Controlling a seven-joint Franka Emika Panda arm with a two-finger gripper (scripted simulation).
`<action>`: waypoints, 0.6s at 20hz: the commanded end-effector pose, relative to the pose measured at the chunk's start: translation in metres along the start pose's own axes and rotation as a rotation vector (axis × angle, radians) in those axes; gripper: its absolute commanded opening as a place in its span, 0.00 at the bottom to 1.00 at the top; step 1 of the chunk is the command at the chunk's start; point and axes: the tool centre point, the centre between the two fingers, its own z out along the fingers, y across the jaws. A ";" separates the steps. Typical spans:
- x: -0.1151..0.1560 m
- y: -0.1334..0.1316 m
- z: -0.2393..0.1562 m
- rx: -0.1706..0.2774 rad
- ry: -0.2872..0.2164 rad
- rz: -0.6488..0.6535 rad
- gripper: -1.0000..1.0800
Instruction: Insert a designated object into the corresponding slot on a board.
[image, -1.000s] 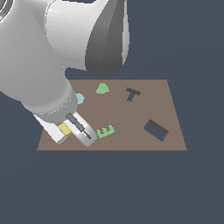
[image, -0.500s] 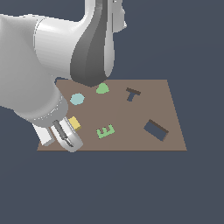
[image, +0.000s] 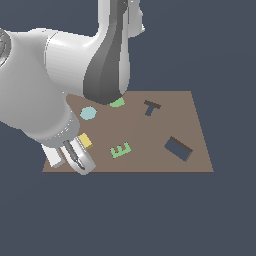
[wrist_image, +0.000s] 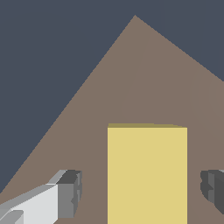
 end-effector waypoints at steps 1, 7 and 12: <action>0.000 0.000 0.005 0.000 0.000 0.001 0.96; 0.000 0.000 0.006 0.000 0.000 0.002 0.00; 0.000 0.000 0.006 0.000 0.000 0.002 0.00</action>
